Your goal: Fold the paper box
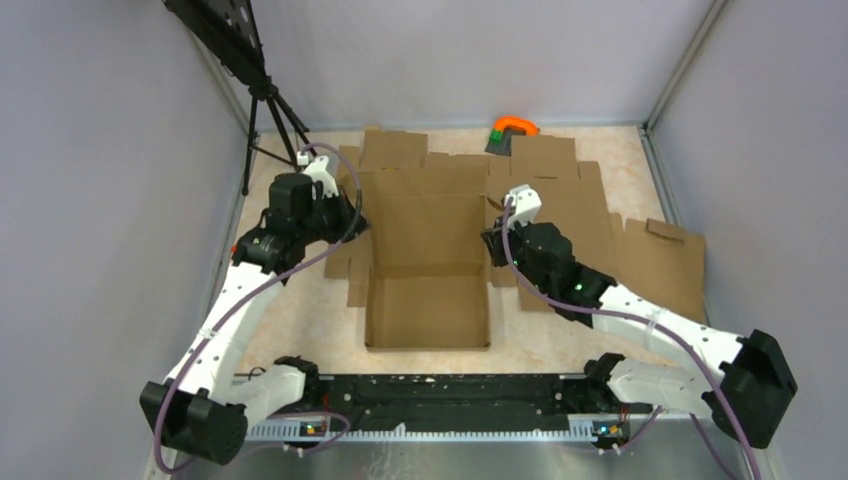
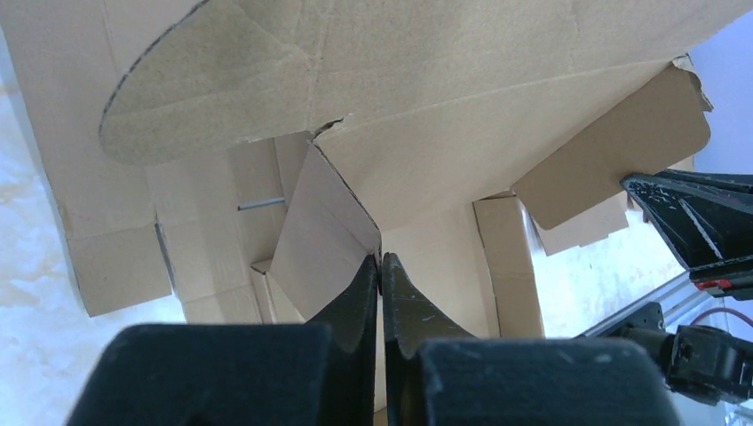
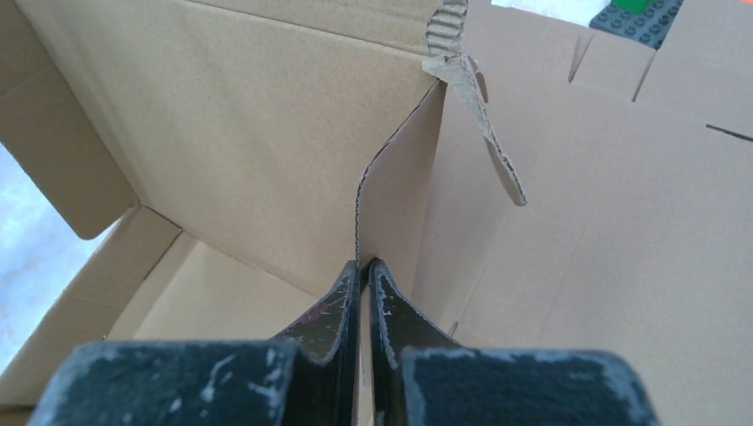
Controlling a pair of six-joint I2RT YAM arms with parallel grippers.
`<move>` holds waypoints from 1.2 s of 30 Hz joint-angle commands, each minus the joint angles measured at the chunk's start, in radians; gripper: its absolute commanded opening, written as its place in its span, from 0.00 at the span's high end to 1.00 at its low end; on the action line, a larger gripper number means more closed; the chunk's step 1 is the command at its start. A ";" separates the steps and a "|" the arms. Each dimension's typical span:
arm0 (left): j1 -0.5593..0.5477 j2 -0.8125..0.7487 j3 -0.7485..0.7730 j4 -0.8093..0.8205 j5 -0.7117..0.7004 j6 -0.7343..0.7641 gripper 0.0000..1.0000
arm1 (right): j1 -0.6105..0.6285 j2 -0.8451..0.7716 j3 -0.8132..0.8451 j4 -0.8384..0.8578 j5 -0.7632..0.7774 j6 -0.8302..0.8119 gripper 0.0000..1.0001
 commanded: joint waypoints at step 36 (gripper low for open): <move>-0.025 0.146 0.412 0.003 0.089 0.028 1.00 | -0.043 0.087 0.347 0.011 0.018 -0.221 1.00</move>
